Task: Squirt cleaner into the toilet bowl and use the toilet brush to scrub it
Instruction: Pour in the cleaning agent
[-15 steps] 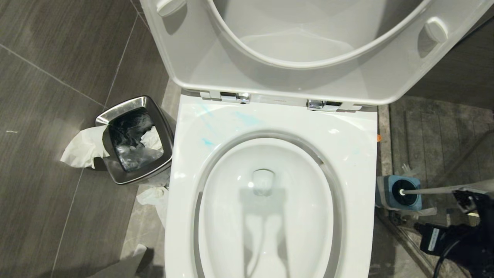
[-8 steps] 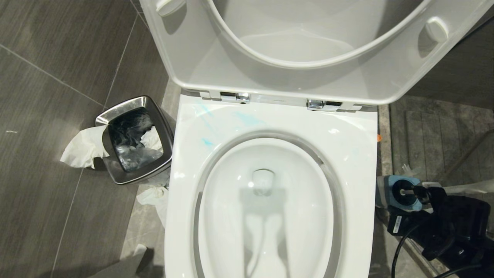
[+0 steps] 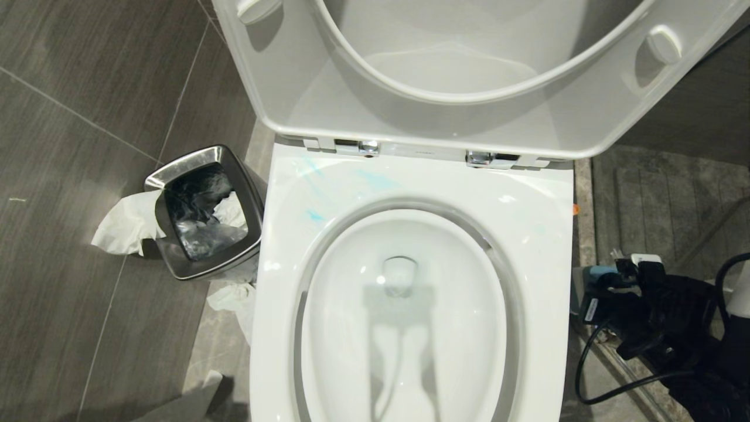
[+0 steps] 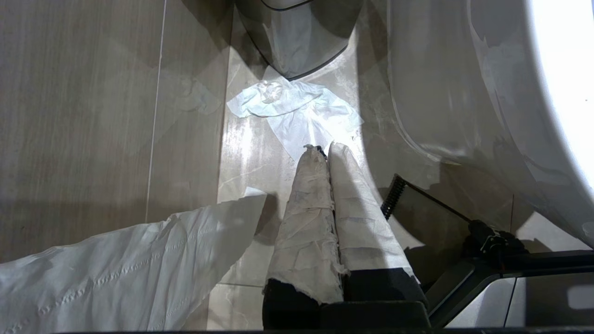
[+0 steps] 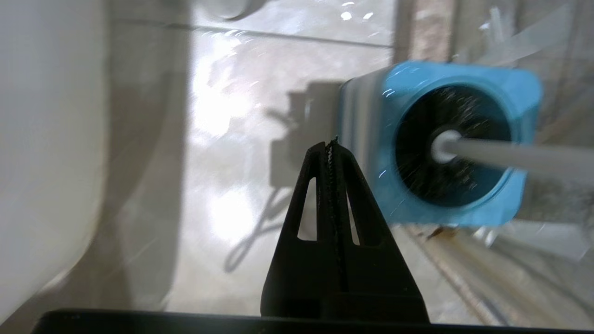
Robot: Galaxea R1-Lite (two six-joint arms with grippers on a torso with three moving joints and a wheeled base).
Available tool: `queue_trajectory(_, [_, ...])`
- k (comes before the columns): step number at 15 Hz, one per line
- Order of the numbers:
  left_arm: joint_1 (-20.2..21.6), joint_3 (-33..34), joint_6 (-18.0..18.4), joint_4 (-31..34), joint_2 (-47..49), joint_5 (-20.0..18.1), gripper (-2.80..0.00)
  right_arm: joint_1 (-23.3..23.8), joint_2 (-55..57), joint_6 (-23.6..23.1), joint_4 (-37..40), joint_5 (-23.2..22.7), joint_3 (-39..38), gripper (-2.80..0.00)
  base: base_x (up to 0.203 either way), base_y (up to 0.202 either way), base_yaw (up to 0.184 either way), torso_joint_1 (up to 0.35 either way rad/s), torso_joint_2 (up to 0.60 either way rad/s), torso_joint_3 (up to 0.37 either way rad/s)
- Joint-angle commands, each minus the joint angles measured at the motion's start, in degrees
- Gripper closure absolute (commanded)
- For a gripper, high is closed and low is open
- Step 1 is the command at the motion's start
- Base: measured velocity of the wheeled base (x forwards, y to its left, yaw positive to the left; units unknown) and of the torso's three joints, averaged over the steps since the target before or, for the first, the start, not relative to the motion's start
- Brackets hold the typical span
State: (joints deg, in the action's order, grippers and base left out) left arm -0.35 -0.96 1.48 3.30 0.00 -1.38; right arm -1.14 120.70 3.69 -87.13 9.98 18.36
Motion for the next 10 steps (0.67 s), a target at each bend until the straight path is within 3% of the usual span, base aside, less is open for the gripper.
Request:
queue_trajectory(1, [0.0,0.0,0.01,0.04,0.09,-0.03,0.0,0.13,3.42,-0.16,-0.54,0.03,5.06,0.0,0.0,0.0,0.0,0.0,0.0,0.0])
queue_trajectory(5, [0.0,0.0,0.01,0.04,0.09,-0.03,0.0,-0.09,8.03,-0.44,-0.54,-0.85,10.48,0.0,0.0,0.0,0.0,0.0,0.0,0.0])
queue_trajectory(6, [0.0,0.0,0.01,0.04,0.09,-0.03,0.0,-0.19,8.42,-0.47,-0.54,-1.52,11.1,-2.8,0.0,0.0,0.0,0.0,0.0,0.0])
queue_trajectory(10, [0.0,0.0,0.01,0.04,0.09,-0.03,0.0,-0.29,9.34,-1.78,-0.54,-6.32,13.74,-2.8,0.0,0.0,0.0,0.0,0.0,0.0])
